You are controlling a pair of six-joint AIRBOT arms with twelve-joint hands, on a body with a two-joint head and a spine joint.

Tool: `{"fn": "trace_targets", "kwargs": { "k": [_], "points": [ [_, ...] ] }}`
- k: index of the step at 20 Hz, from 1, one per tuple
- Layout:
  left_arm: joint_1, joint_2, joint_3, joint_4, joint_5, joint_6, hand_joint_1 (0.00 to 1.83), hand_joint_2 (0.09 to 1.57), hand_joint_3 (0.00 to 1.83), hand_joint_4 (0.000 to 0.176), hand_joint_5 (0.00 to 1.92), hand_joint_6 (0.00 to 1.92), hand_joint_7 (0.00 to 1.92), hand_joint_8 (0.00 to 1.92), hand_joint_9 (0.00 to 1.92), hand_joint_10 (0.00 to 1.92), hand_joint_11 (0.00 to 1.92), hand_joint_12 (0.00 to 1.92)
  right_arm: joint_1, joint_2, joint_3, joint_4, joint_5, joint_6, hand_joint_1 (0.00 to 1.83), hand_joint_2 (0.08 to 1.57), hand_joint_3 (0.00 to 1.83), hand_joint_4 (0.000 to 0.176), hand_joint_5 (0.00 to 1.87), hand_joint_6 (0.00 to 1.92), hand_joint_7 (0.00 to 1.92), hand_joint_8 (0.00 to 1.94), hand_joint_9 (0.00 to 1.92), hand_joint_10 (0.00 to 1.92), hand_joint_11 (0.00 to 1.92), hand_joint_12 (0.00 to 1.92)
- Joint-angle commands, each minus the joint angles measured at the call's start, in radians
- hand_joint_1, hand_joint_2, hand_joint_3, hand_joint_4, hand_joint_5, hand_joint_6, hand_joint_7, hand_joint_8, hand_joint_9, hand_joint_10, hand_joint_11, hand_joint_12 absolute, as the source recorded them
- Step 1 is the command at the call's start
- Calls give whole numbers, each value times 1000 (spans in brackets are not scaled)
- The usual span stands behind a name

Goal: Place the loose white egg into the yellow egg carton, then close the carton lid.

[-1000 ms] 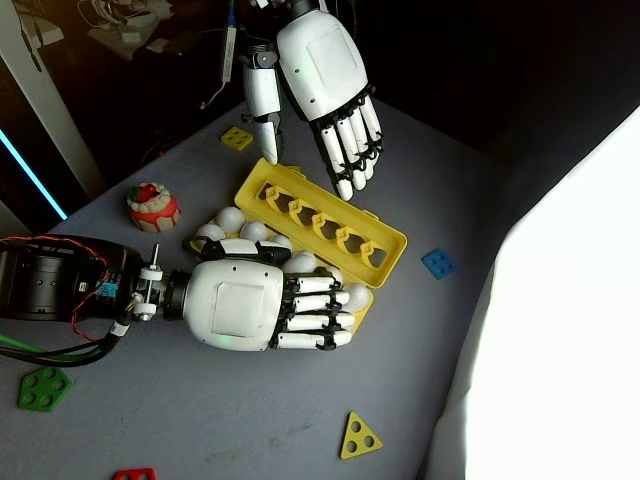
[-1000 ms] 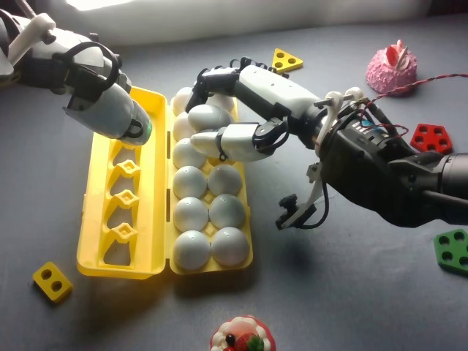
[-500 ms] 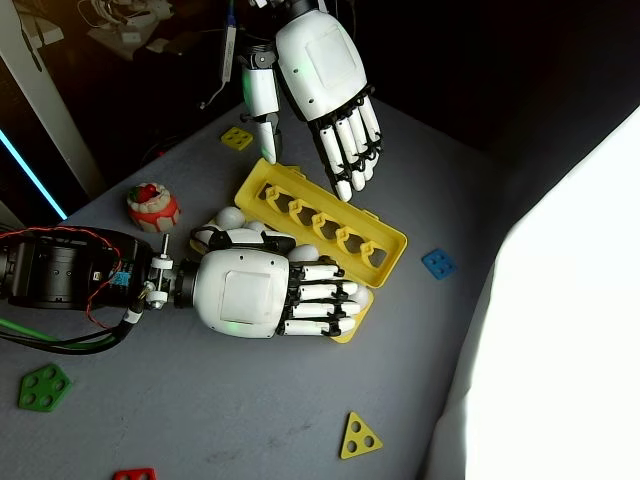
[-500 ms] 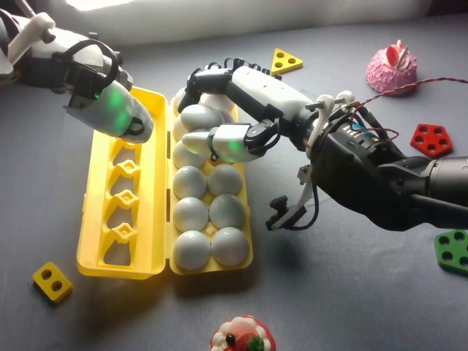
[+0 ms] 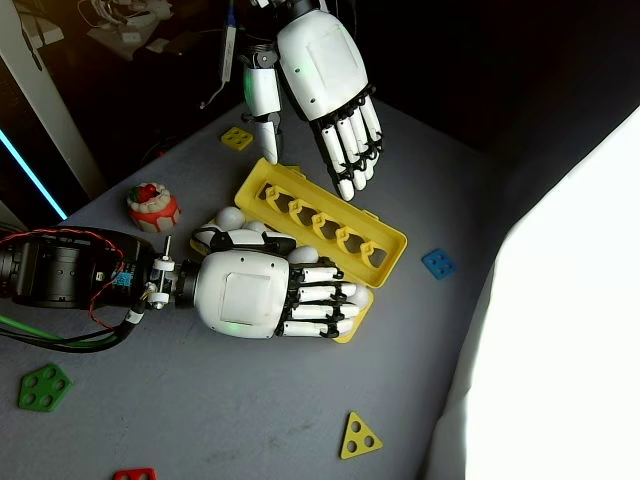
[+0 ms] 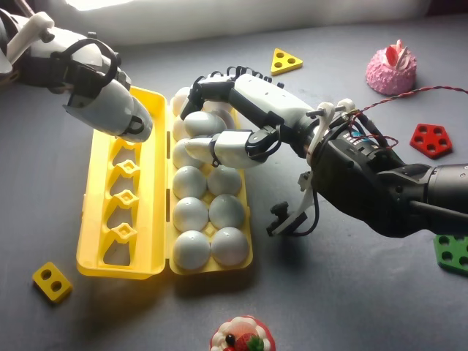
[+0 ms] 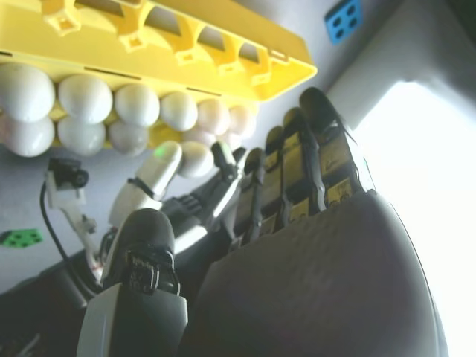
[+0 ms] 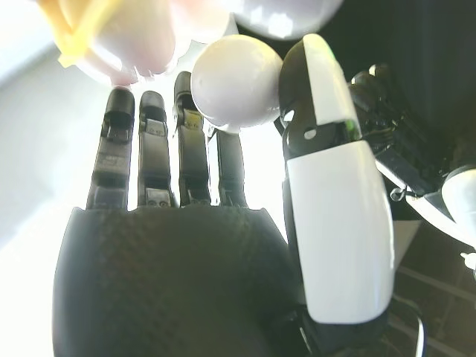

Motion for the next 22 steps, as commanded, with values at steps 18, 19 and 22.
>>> {"fn": "trace_targets", "kwargs": {
  "k": [18,19,22],
  "points": [
    [-30,7,3,59,-36,0,132,1363,1,20,97,8,117,5,128,5,0,609,4,-1,4,-61,88,11,493,969,0,0,100,0,169,0,102,0,0,309],
    [-34,7,7,58,-36,-1,131,1361,0,22,107,11,126,8,133,7,0,608,6,4,3,-77,81,11,493,962,0,0,92,3,172,1,106,2,0,355],
    [-38,5,21,51,-33,-56,150,1357,0,22,100,2,96,2,115,3,0,562,7,42,-9,-128,85,11,484,968,0,0,108,7,166,1,100,2,0,313]
  ]
}}
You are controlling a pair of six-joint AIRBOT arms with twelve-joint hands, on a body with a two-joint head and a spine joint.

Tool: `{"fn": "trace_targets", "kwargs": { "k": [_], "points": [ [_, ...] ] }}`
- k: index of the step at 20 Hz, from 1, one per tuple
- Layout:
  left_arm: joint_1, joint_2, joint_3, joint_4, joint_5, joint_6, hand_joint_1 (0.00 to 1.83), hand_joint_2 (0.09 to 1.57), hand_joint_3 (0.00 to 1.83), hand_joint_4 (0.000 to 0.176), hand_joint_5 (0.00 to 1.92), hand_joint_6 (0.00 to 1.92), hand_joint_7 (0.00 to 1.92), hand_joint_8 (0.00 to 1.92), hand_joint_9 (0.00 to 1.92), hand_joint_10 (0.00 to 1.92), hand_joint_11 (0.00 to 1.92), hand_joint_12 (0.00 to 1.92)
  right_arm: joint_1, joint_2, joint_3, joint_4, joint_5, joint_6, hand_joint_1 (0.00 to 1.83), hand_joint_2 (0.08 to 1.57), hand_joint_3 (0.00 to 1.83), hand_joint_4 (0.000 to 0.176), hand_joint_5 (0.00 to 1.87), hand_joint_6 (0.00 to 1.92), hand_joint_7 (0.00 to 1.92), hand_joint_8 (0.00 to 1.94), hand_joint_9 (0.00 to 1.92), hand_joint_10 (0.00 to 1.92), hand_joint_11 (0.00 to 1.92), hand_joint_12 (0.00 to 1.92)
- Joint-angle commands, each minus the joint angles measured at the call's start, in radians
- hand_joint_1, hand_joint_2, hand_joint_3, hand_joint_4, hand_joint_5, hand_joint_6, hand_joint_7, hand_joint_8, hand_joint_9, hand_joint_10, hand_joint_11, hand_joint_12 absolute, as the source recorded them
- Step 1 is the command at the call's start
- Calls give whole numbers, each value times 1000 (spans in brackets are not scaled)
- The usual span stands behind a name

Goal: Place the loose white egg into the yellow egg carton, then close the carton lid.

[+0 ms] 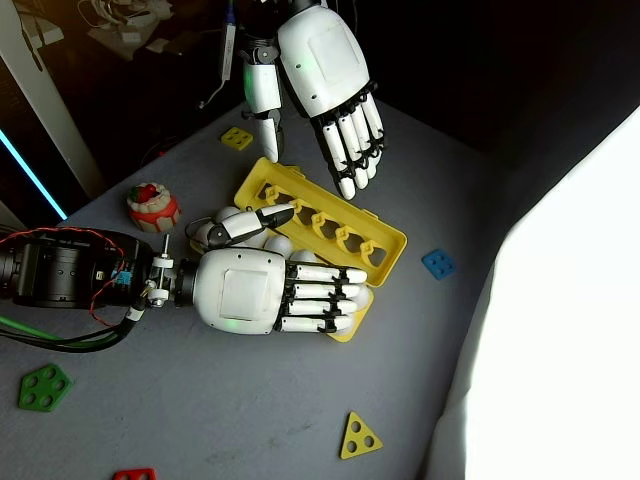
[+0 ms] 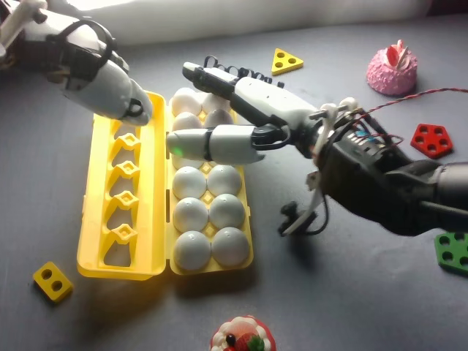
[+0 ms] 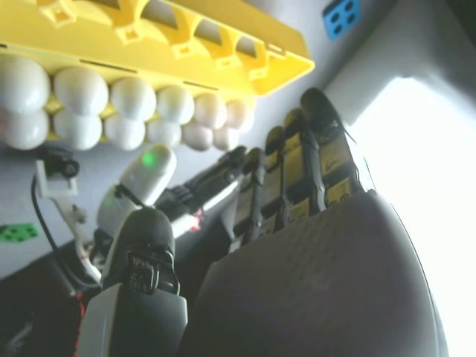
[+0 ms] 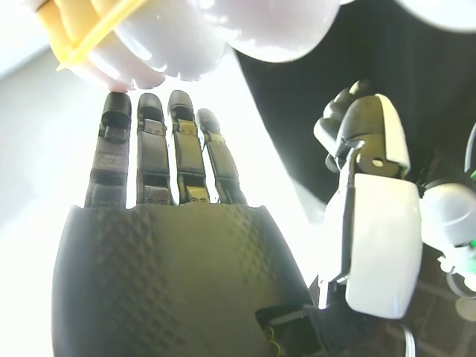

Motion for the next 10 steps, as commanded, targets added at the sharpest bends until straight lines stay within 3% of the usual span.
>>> {"fn": "trace_targets", "kwargs": {
  "k": [1,2,5,6,8,10],
  "points": [
    [-8,5,5,47,-32,-18,150,1360,0,25,91,0,106,5,117,4,0,570,11,16,-2,-44,119,8,472,966,0,0,114,9,170,2,105,4,0,316],
    [1,4,11,38,-29,-50,191,1346,0,25,122,8,147,11,150,10,0,628,12,34,-7,-64,126,8,459,969,0,0,113,8,157,0,99,2,0,319],
    [34,4,28,15,-28,-146,161,1345,0,33,104,2,126,1,145,3,0,570,9,97,-21,-72,100,0,463,966,0,0,100,1,168,2,90,0,0,352],
    [44,4,34,4,-24,-177,83,1370,8,30,76,0,93,0,117,0,0,543,7,124,-34,-72,96,-4,436,973,0,0,113,5,180,3,102,5,0,378],
    [60,5,44,-5,-10,-229,104,1361,1,32,85,1,104,3,129,3,0,596,7,188,-85,-77,84,-10,418,988,6,0,129,9,189,5,103,6,0,313],
    [69,4,58,-4,6,-283,156,1353,0,26,117,6,153,9,178,13,0,685,20,274,-162,-167,75,-12,369,1013,16,0,121,5,194,5,105,6,0,315]
  ]
}}
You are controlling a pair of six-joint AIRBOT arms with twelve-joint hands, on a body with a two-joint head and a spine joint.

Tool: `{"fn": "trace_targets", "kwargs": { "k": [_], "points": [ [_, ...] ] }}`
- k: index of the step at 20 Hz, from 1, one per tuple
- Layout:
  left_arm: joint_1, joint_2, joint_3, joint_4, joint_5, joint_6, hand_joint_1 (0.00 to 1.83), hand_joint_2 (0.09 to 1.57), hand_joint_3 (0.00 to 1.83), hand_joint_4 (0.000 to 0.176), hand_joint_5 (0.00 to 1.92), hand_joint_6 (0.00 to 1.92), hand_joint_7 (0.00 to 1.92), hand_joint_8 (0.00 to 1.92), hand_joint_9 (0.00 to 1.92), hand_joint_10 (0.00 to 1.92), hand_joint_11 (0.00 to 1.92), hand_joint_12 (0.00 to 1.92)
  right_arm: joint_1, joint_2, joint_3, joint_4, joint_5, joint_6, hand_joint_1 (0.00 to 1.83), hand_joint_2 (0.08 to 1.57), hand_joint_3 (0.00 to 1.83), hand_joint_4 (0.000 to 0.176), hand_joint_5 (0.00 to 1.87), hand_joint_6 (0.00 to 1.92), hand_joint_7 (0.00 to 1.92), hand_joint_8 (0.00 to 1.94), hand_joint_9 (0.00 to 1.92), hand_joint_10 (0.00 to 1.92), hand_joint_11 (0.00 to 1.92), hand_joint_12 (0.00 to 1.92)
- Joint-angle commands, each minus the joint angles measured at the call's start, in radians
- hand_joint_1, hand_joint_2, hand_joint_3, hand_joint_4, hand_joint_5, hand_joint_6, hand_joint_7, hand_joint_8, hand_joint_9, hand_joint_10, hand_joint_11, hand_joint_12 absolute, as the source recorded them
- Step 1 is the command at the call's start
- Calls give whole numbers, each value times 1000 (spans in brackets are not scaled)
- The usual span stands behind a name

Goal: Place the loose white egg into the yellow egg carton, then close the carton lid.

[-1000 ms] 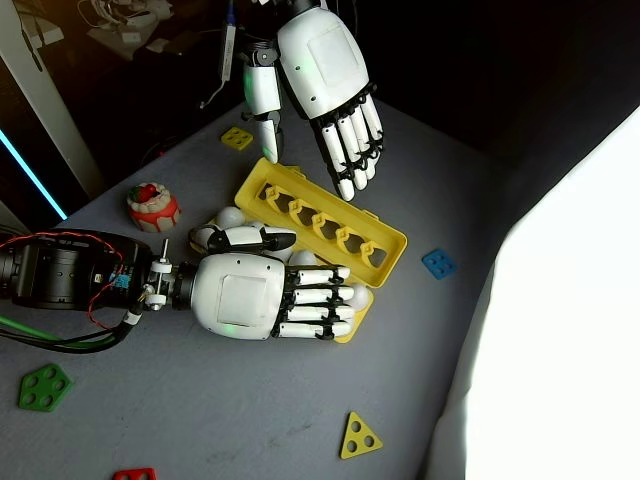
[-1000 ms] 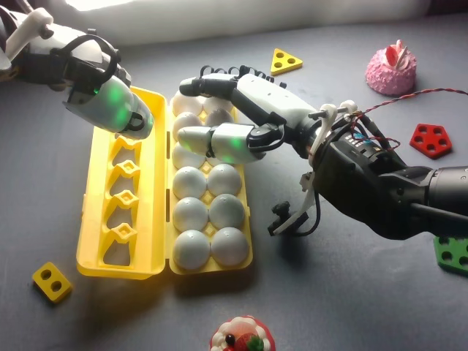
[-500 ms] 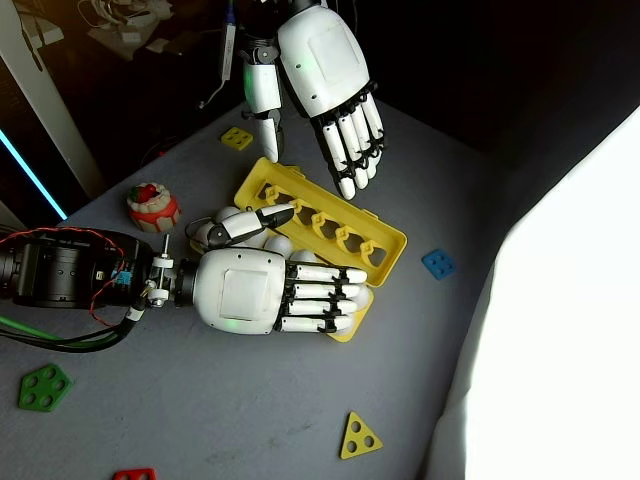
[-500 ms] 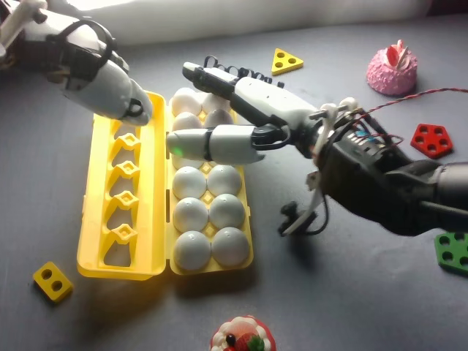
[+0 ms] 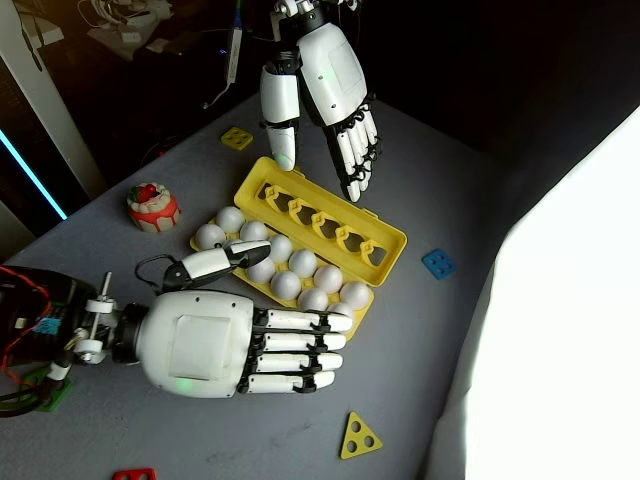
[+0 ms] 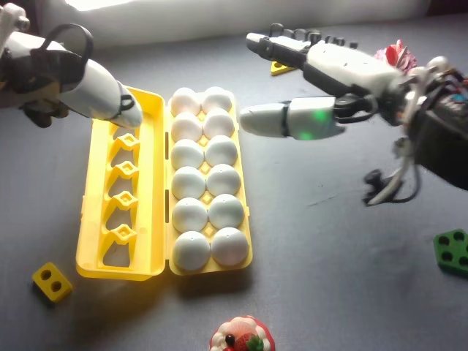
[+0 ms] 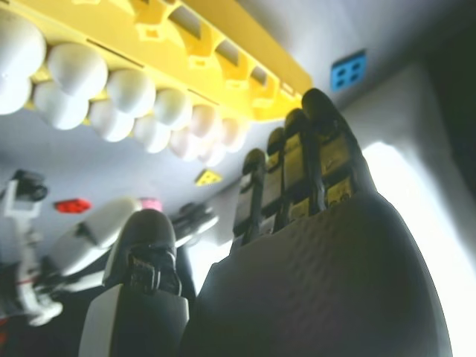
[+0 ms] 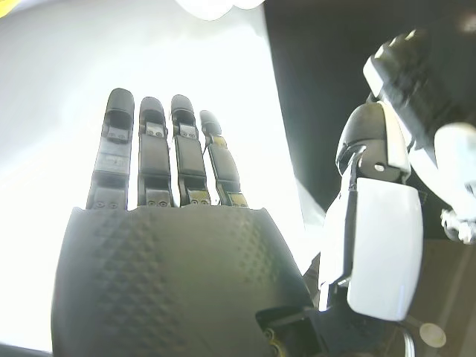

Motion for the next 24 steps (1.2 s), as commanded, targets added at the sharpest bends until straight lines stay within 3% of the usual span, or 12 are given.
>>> {"fn": "trace_targets", "kwargs": {
  "k": [1,2,3,6,10,18,22,24],
  "points": [
    [0,4,9,54,-20,-34,172,1344,0,24,145,12,173,10,200,14,0,743,18,35,-30,-23,114,2,347,1025,14,0,164,18,214,7,120,10,0,375],
    [8,3,15,54,-18,-73,171,1341,0,26,158,11,188,9,214,14,0,786,18,85,-69,-27,103,1,332,1032,15,0,186,25,229,11,131,14,0,391],
    [17,3,21,54,-17,-115,186,1335,0,32,180,13,204,10,231,15,0,842,19,136,-109,-29,80,-21,288,1053,17,0,165,13,211,2,115,6,0,290],
    [39,2,36,59,-8,-203,167,1333,0,26,242,10,312,12,325,17,0,958,6,290,-225,-67,53,-42,226,1082,13,0,195,18,241,7,149,14,0,413],
    [61,0,60,80,17,-331,139,1333,0,19,299,16,354,8,369,15,0,1059,6,467,-350,-106,17,-41,238,1113,10,0,143,4,191,2,127,2,0,307],
    [117,-2,74,94,34,-499,220,1321,0,0,438,8,463,5,448,9,36,1219,15,669,-486,-183,5,-26,265,1127,2,0,189,9,212,1,133,4,0,359],
    [147,-6,73,94,29,-548,206,1318,0,7,447,7,498,11,468,12,47,1233,6,706,-495,-214,-5,-23,267,1130,3,0,188,5,209,0,136,4,0,312],
    [163,-10,74,95,25,-573,202,1323,2,3,453,8,522,18,488,19,57,1238,-1,708,-495,-226,-7,-27,246,1132,2,0,175,1,212,1,157,8,0,437]
  ]
}}
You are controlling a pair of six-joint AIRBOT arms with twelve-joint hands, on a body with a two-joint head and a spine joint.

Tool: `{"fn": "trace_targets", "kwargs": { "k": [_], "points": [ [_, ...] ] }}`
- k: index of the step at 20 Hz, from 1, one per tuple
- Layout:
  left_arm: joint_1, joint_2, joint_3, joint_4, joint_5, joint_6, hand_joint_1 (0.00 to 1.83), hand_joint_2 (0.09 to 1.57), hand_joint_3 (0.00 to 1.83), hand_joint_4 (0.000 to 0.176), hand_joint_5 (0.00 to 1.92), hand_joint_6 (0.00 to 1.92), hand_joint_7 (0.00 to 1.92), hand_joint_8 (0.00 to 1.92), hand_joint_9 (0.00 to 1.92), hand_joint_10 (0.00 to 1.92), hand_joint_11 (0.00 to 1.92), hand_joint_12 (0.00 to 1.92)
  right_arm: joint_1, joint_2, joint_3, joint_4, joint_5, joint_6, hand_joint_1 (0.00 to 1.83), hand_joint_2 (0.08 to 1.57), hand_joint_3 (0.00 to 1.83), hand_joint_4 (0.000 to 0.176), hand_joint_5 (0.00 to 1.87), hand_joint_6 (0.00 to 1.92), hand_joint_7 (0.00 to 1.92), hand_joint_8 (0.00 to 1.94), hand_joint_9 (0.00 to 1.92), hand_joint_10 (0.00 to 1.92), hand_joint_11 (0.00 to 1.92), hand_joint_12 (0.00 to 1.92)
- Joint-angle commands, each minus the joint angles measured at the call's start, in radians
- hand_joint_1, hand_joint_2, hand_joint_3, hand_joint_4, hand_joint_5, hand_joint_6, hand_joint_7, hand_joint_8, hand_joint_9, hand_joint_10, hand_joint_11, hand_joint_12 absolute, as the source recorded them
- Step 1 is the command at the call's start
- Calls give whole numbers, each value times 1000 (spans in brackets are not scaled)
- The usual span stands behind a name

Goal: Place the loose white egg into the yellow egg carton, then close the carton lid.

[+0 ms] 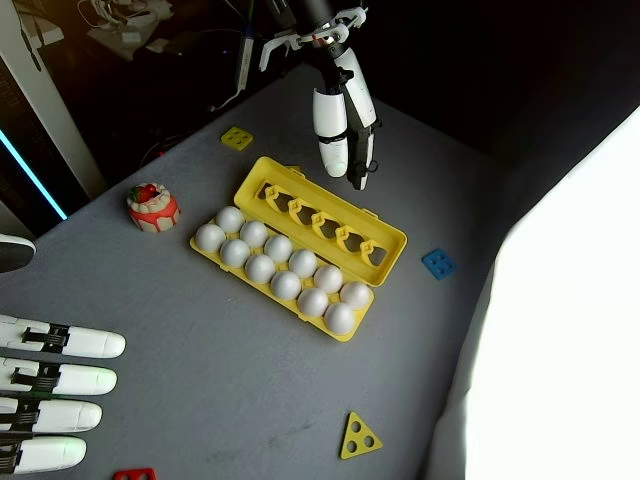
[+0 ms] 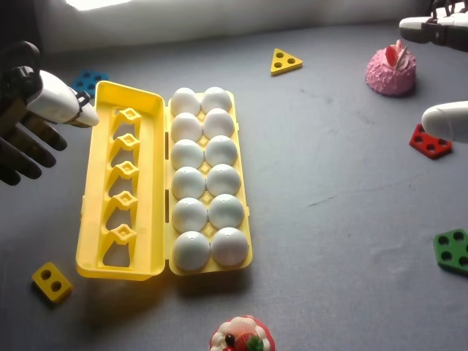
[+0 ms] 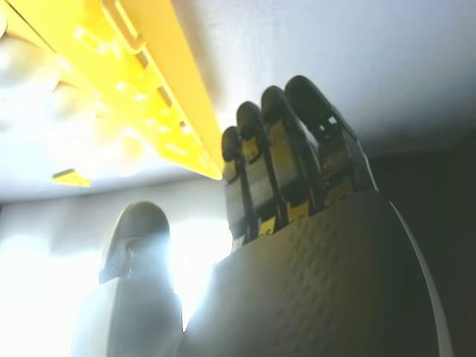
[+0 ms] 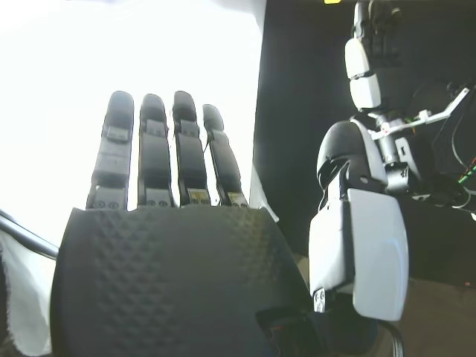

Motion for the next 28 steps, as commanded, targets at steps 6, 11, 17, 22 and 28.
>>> {"fn": "trace_targets", "kwargs": {
  "k": [6,11,17,22,28],
  "points": [
    [64,-25,8,54,-45,-100,215,1336,4,0,439,0,503,3,446,1,0,1277,-12,-4,0,0,123,-2,205,1146,3,0,192,10,236,3,156,6,0,477],
    [109,-53,27,54,-84,-137,251,1328,0,1,419,2,510,1,463,7,0,1312,-49,-6,-1,-30,198,-4,163,1152,1,0,217,10,273,7,167,7,0,304],
    [137,-67,29,54,-93,-174,225,1331,1,0,435,6,489,0,445,0,0,1309,-48,-6,-1,-30,199,-4,171,1157,1,0,220,2,278,2,183,7,0,467],
    [158,-66,31,54,-104,-192,244,1328,0,1,437,4,498,5,454,11,0,1289,-50,-6,-1,-30,204,-4,161,1155,0,0,222,3,276,0,188,6,0,495],
    [186,-66,32,54,-104,-273,277,1319,0,0,448,11,514,10,461,11,0,1300,-53,-5,-2,-30,213,-3,212,1149,0,0,224,9,267,4,180,6,0,512]
  ]
}}
